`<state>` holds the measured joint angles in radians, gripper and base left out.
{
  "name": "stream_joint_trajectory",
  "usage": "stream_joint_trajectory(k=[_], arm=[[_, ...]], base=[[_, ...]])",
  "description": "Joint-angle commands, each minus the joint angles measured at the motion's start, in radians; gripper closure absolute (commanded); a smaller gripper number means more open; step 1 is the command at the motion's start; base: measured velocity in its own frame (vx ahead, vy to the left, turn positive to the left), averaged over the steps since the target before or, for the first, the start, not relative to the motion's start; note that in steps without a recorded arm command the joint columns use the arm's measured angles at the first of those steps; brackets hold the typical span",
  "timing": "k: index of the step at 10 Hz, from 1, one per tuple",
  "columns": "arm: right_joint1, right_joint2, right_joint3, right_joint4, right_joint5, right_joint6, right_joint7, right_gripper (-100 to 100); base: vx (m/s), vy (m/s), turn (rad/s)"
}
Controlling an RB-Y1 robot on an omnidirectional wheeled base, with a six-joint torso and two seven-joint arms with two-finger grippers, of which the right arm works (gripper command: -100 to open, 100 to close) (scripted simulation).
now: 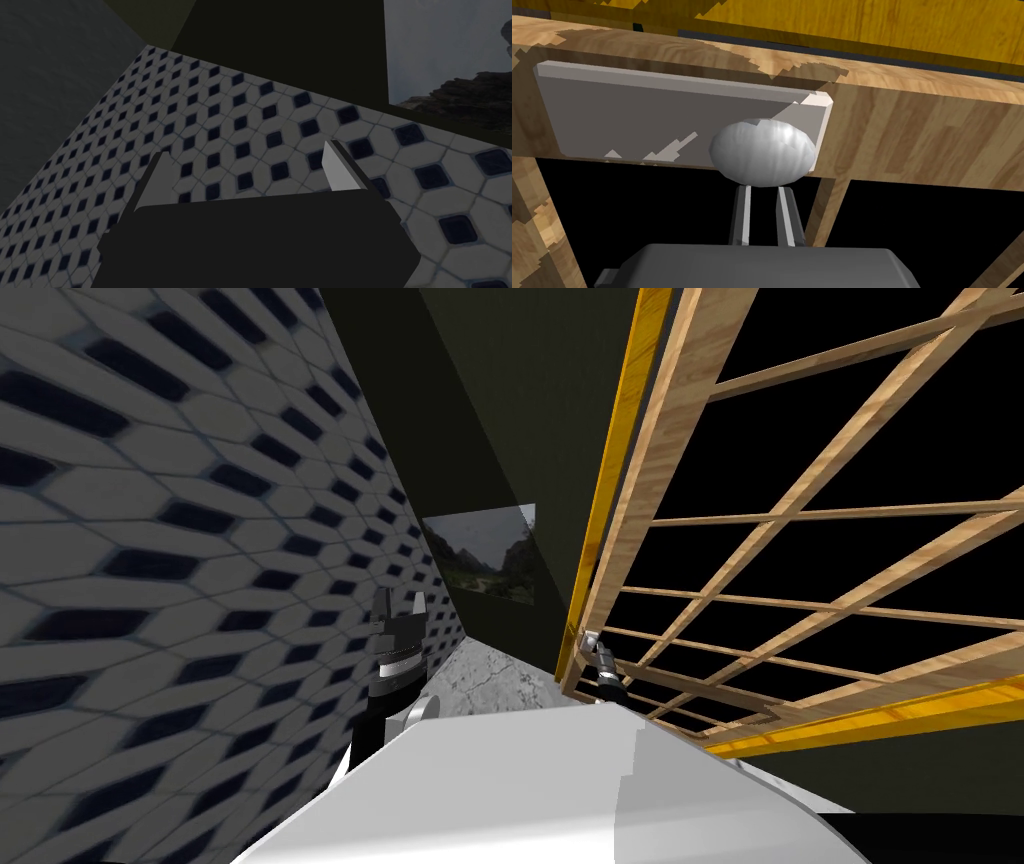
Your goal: Pull the door open
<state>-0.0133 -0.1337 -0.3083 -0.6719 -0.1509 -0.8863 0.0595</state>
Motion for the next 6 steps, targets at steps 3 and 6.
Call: stream_joint_trajectory(k=[3, 6], arm=[[0.004, 0.015, 0.026, -0.033, -0.022, 0.014, -0.070, 100], [0.007, 0.012, 0.031, -0.034, -0.043, 0.013, -0.111, 100]], base=[[-0.028, 0.000, 0.053], [-0.031, -0.009, 0.050]])
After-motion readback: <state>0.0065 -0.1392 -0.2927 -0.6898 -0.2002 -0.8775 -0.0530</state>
